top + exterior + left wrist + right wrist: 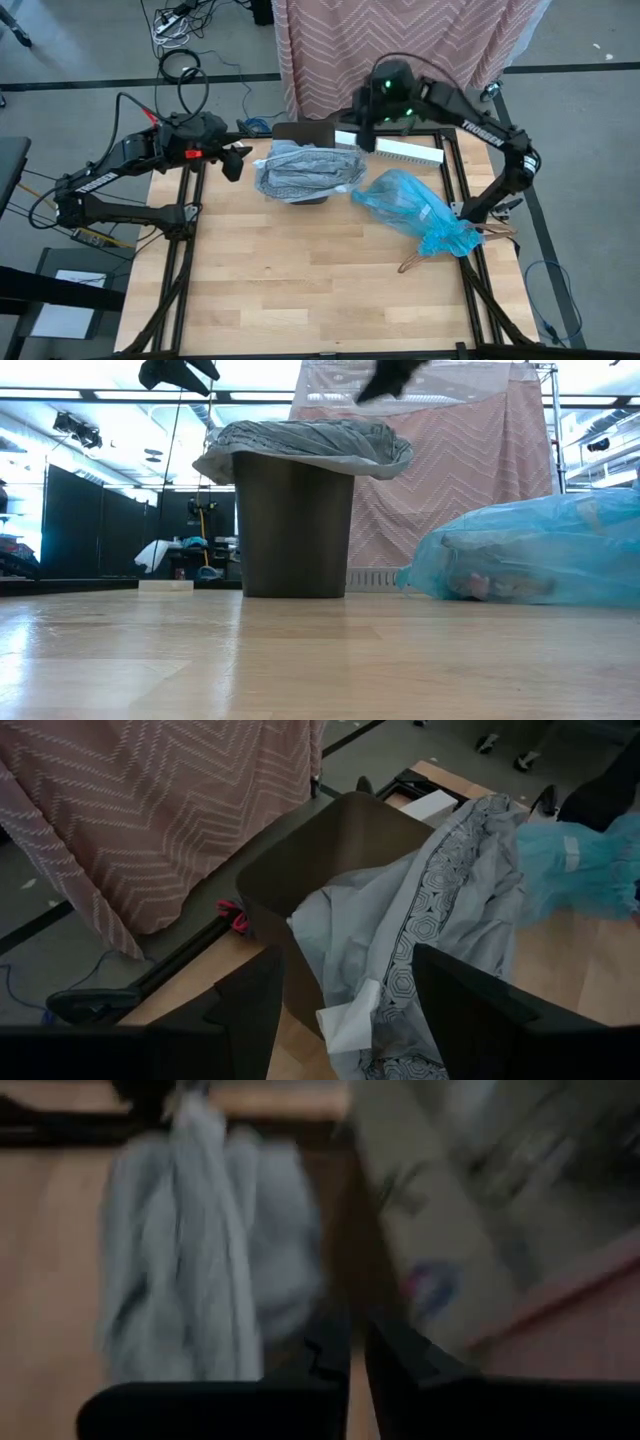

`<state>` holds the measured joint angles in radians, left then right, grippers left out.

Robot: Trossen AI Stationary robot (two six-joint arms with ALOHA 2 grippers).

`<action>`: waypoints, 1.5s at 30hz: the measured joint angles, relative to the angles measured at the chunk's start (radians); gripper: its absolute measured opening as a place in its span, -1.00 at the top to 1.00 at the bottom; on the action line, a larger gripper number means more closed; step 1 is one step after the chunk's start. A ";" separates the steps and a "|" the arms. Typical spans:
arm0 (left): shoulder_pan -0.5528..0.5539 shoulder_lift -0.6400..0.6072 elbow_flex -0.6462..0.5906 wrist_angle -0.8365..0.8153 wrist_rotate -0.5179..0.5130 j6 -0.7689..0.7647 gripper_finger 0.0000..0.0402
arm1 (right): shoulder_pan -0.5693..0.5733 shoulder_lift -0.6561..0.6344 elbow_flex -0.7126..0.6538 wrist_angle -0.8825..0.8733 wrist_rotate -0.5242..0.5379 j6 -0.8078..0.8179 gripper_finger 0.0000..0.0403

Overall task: Place trash/remove bag and relplace
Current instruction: Insert the new gray trash bag into the bin

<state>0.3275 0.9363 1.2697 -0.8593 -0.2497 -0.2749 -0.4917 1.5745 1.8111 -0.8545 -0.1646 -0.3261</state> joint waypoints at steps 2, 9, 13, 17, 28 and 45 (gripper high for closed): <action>0.000 0.000 0.000 0.000 0.000 -0.003 -0.14 | -0.065 0.004 -0.008 -0.108 -0.143 0.043 0.84; 0.000 0.000 0.000 0.001 0.000 -0.015 -0.14 | -0.170 0.012 -0.108 -0.197 -0.469 0.153 0.55; 0.000 0.000 0.000 0.001 0.000 -0.030 -0.14 | -0.169 0.011 -0.146 -0.138 -0.473 0.157 0.29; 0.000 0.000 0.000 0.001 0.000 -0.054 -0.14 | -0.165 0.011 -0.179 -0.061 -0.425 0.161 0.05; 0.000 0.000 0.000 -0.001 0.007 -0.074 -0.14 | -0.170 0.048 -0.197 0.008 -0.443 0.200 -0.14; 0.000 0.000 0.000 -0.004 0.007 -0.073 -0.14 | -0.138 0.136 -0.197 -0.025 -0.563 0.186 -0.13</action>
<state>0.3275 0.9363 1.2694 -0.8632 -0.2428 -0.3481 -0.6297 1.7109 1.6138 -0.8796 -0.7275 -0.1398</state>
